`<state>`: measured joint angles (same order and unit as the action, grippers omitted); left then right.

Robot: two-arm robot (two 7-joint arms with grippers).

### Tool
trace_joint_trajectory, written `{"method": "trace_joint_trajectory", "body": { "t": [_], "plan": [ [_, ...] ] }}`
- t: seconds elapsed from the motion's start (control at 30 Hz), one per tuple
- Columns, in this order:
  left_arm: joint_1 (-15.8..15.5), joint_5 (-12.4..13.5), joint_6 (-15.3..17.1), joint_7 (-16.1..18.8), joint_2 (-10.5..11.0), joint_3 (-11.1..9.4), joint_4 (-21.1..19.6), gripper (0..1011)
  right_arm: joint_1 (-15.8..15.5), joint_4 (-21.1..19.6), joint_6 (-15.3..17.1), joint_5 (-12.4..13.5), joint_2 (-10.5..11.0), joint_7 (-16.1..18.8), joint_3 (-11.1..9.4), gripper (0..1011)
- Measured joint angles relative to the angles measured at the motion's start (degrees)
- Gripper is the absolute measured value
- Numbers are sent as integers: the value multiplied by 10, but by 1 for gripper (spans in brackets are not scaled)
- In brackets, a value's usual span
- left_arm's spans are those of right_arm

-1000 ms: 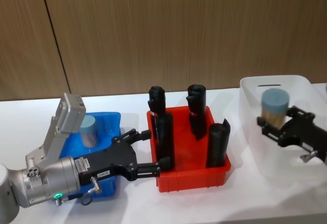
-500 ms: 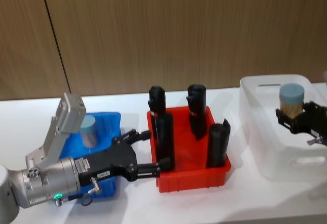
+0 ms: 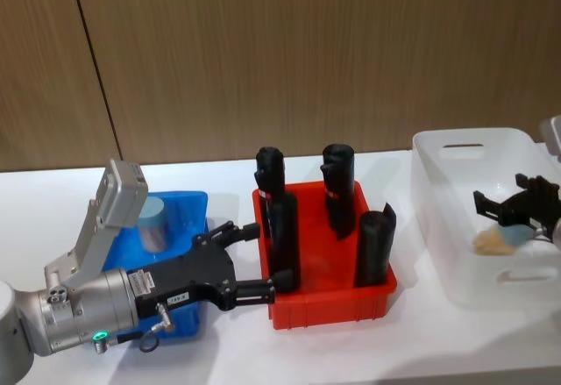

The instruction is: Pick the cotton swabs from the blue box and place them into the white box.

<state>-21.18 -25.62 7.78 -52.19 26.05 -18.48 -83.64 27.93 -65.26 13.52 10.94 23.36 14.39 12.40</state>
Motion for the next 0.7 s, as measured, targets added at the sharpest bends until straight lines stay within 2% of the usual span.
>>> {"method": "trace_joint_trajectory", "body": {
  "t": [0.1, 0.13, 0.17, 0.27, 0.43, 0.7],
  "plan": [
    [0, 0, 0, 0, 0, 0, 0, 1004, 8, 13, 0, -4, -3, 0, 1, 904],
    [0, 0, 0, 0, 0, 0, 0, 1004, 10, 15, 0, -5, -4, 0, 2, 904],
    [0, 0, 0, 0, 0, 0, 0, 1004, 12, 20, -1, -7, -5, -1, 2, 955],
    [0, 0, 0, 1, 0, 0, 0, 1004, 15, 24, -1, -9, -6, -1, 2, 1001],
    [2, 3, -1, 11, -1, -2, -2, 1004, 14, 22, -2, -9, -6, -2, 2, 1001],
    [9, 17, -8, 64, -5, -9, -12, 1004, -12, -11, -12, -3, -9, -11, 2, 1001]
  ]
}}
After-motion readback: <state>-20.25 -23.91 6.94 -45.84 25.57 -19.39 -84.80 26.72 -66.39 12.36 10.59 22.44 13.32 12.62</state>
